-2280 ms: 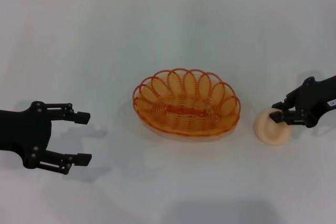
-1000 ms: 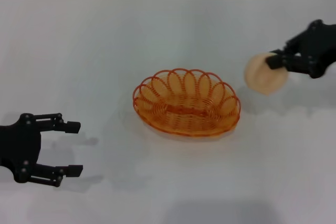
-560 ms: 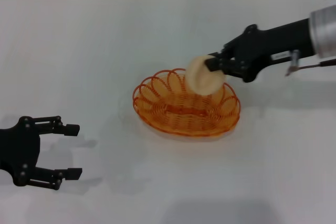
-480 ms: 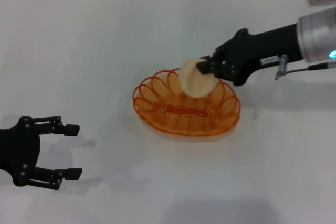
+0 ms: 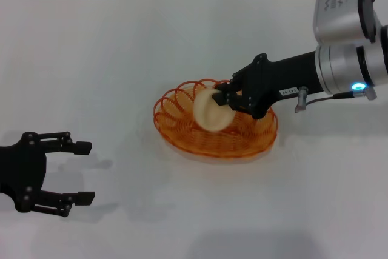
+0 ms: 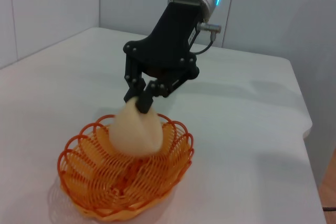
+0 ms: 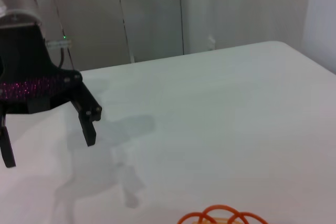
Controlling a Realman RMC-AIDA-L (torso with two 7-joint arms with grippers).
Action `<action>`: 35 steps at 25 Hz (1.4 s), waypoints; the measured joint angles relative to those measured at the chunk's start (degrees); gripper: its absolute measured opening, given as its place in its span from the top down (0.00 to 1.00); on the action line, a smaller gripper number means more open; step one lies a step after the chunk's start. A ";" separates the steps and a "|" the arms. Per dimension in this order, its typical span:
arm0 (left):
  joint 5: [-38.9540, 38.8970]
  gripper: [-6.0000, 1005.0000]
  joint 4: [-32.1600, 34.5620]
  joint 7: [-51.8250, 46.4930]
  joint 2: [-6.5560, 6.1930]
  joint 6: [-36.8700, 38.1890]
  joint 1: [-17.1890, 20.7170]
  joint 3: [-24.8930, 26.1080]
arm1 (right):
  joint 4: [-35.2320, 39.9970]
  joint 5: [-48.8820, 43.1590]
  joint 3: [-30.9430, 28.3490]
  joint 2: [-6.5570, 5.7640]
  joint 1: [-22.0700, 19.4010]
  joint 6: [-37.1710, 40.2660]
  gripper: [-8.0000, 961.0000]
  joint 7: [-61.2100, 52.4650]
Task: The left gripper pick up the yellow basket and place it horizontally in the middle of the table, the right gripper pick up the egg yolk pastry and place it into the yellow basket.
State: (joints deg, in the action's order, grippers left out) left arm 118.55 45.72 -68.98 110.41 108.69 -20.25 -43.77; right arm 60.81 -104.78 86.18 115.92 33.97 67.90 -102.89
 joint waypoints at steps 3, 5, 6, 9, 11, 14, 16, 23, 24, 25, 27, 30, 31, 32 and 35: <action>0.00 0.13 0.02 -0.05 0.00 0.04 -0.06 0.00 | -0.05 0.15 0.55 0.06 -0.77 -0.70 0.89 0.92; -0.03 0.13 0.07 -0.08 0.02 0.04 -0.06 0.00 | -0.06 0.68 0.74 0.09 -1.41 -0.82 0.89 1.73; -0.05 0.13 0.07 -0.12 0.08 0.04 -0.05 0.00 | -0.07 0.93 0.74 0.09 -1.60 -0.82 0.88 2.00; -0.08 0.13 0.11 -0.16 0.12 0.04 -0.05 0.00 | -0.08 1.31 0.76 0.05 -2.16 -0.77 0.80 2.31; -0.14 0.13 0.19 -0.21 0.13 0.04 -0.05 0.00 | 0.23 1.43 0.65 -0.12 -2.82 -0.54 0.65 2.41; -0.26 0.13 0.28 -0.24 0.15 0.05 -0.04 0.00 | 0.49 1.46 -0.21 -0.33 -3.88 0.26 0.51 3.35; -0.35 0.13 0.32 -0.27 0.16 0.02 -0.05 0.00 | 0.25 1.48 -2.01 -0.42 -4.76 1.79 0.42 5.01; -0.41 0.13 0.19 -0.54 0.16 -0.36 -0.36 0.42 | -5.19 3.27 -13.79 -0.65 -7.08 12.79 0.22 16.29; -0.36 0.13 0.11 -0.56 0.16 -0.36 -0.49 0.79 | -6.60 3.51 -15.66 -0.79 -7.11 14.42 0.22 17.77; -0.27 0.13 0.04 -0.59 0.16 -0.37 -0.61 1.10 | -8.07 3.53 -17.96 -0.94 -7.08 16.62 0.22 19.23; -0.19 0.13 -0.06 -0.67 0.16 -0.39 -0.73 1.42 | -10.24 3.30 -22.00 -1.10 -7.11 19.67 0.21 21.42; -0.37 0.13 -0.08 -0.72 0.11 -0.41 -0.75 1.45 | -11.59 3.14 -25.07 -1.56 -8.25 21.83 0.21 24.29; -0.39 0.13 -0.09 -0.72 0.09 -0.44 -0.77 1.46 | -11.68 3.03 -25.23 -1.75 -8.63 21.98 0.21 25.01; -0.40 0.13 -0.09 -0.72 0.09 -0.48 -0.80 1.46 | -11.74 2.86 -25.25 -1.88 -8.95 22.06 0.21 25.50; -0.43 0.13 -0.28 -0.71 0.10 -0.94 -1.15 1.48 | -11.92 1.71 -25.33 -1.97 -9.34 21.70 0.21 26.20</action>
State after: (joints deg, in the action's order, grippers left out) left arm 118.12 45.44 -69.69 110.51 107.75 -21.41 -42.28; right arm 48.88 -103.07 60.85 113.95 24.63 89.60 -76.69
